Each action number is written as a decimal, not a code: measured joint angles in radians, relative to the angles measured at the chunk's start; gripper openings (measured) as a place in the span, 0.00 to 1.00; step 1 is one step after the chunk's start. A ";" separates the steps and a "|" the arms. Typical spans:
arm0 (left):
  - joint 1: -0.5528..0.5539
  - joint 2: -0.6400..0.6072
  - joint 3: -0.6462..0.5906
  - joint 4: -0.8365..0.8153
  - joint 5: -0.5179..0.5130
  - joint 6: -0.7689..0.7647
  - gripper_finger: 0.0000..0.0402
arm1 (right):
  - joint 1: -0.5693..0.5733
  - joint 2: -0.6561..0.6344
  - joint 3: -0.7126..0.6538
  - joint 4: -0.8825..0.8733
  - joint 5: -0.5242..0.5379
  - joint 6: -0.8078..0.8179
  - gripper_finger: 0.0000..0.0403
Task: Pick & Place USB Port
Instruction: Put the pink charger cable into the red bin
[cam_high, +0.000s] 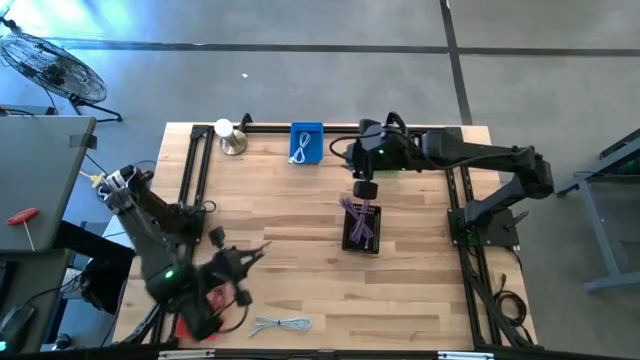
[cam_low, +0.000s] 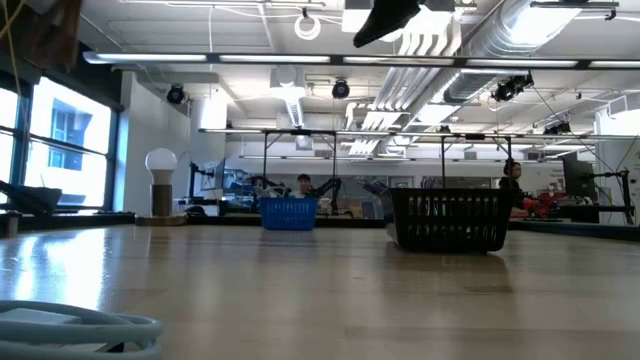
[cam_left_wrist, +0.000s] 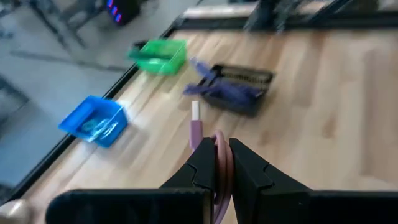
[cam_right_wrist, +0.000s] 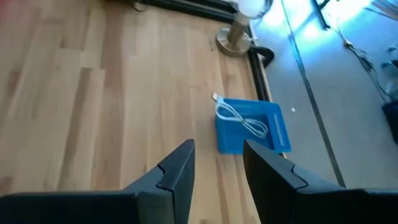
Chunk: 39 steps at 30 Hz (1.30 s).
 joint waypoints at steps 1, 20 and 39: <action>0.025 -0.006 0.000 -0.005 0.026 0.021 0.04 | 0.000 0.005 0.000 0.011 -0.015 -0.001 0.32; 0.444 -0.034 0.040 -0.114 1.058 0.153 0.04 | 0.000 0.012 0.000 0.031 -0.084 -0.019 0.32; 0.097 0.033 0.040 -0.235 0.935 -0.939 0.04 | 0.000 0.012 0.000 0.031 -0.153 -0.056 0.32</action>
